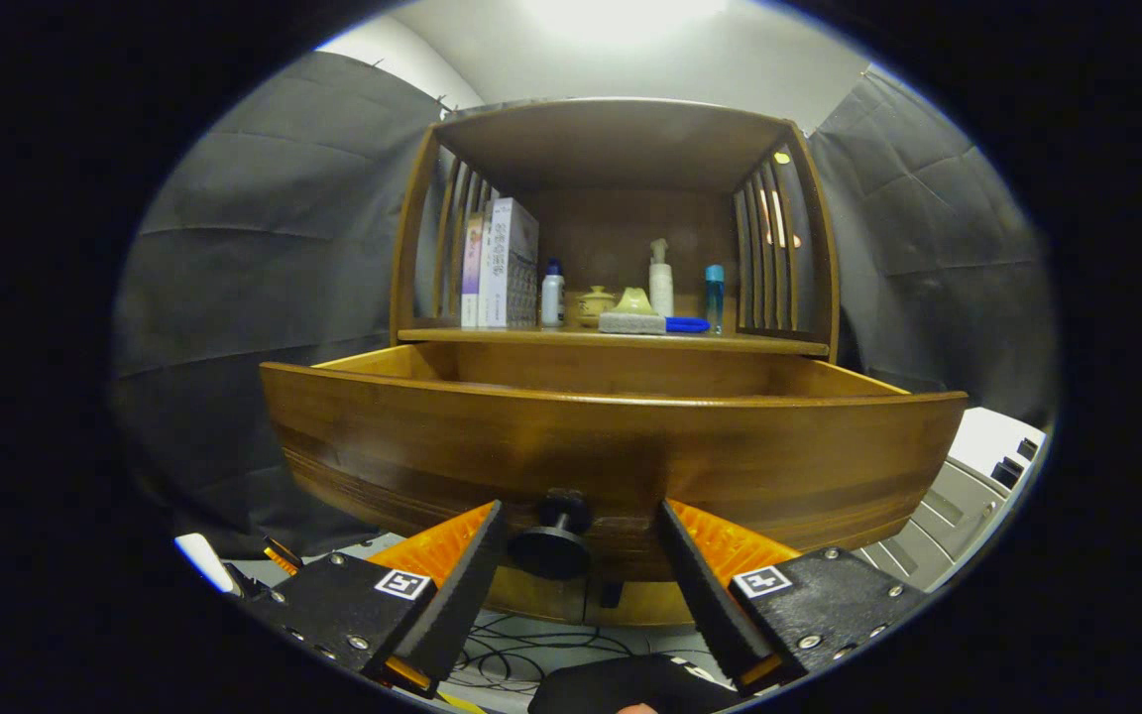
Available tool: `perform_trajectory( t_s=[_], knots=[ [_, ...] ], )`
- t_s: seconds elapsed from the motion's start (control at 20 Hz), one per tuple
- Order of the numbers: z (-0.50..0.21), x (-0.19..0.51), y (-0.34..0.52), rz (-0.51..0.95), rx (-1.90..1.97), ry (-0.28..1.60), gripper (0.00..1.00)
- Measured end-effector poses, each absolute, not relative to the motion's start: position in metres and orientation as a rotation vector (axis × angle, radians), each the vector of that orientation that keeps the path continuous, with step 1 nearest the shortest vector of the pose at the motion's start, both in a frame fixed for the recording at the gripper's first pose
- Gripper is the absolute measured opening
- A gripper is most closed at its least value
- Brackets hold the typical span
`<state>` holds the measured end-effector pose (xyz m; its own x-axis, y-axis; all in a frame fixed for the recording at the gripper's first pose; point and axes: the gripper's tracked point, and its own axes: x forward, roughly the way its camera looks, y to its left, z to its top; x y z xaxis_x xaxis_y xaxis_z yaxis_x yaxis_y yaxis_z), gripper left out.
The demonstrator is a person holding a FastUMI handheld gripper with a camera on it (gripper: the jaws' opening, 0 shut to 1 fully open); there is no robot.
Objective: Pull open the drawer, take out the items inside it, and place them on the countertop above the cabinet.
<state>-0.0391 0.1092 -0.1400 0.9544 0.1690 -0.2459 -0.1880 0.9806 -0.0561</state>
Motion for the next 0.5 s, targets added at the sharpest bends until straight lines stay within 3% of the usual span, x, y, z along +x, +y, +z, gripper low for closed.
perform_trajectory(
  t_s=[0.5],
  knots=[
    [-0.141, -0.025, 0.103, 0.125, -0.109, 0.226, 0.93]
  ],
)
